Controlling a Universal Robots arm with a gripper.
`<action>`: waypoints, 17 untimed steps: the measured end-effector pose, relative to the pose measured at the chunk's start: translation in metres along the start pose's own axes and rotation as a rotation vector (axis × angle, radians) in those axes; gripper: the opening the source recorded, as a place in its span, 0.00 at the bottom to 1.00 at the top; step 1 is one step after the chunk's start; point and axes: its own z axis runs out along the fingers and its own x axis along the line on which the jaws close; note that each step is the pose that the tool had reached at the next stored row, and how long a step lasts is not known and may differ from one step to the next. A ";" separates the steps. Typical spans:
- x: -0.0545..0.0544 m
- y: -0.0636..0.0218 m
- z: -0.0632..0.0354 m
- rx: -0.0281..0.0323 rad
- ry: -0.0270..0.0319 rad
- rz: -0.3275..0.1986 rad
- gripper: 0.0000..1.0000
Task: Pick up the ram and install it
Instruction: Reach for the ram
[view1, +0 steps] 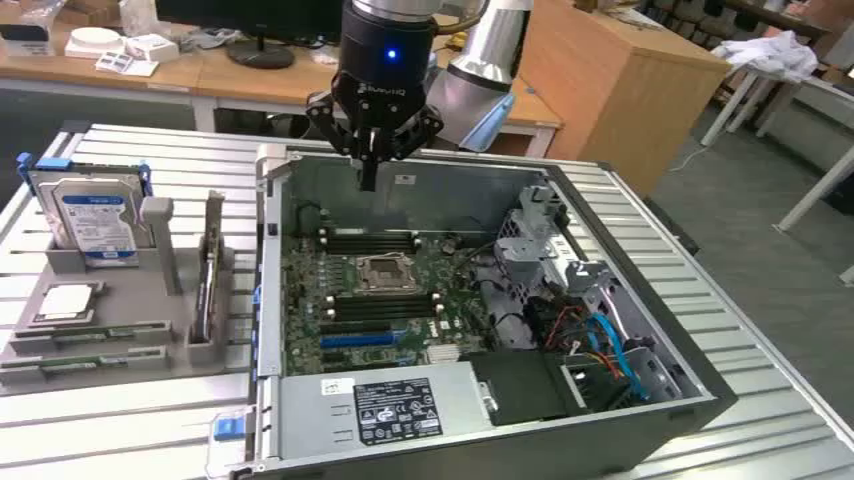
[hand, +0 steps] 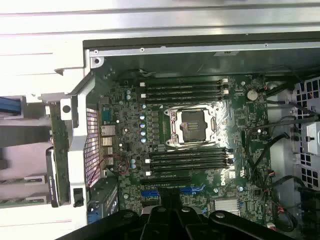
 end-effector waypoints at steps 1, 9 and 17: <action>0.000 0.0000 0.0000 0.0000 0.0001 0.000 0.11; 0.000 0.0000 0.0000 0.0000 0.0000 0.000 0.11; 0.005 -0.0004 -0.0001 0.0001 -0.0001 0.002 0.11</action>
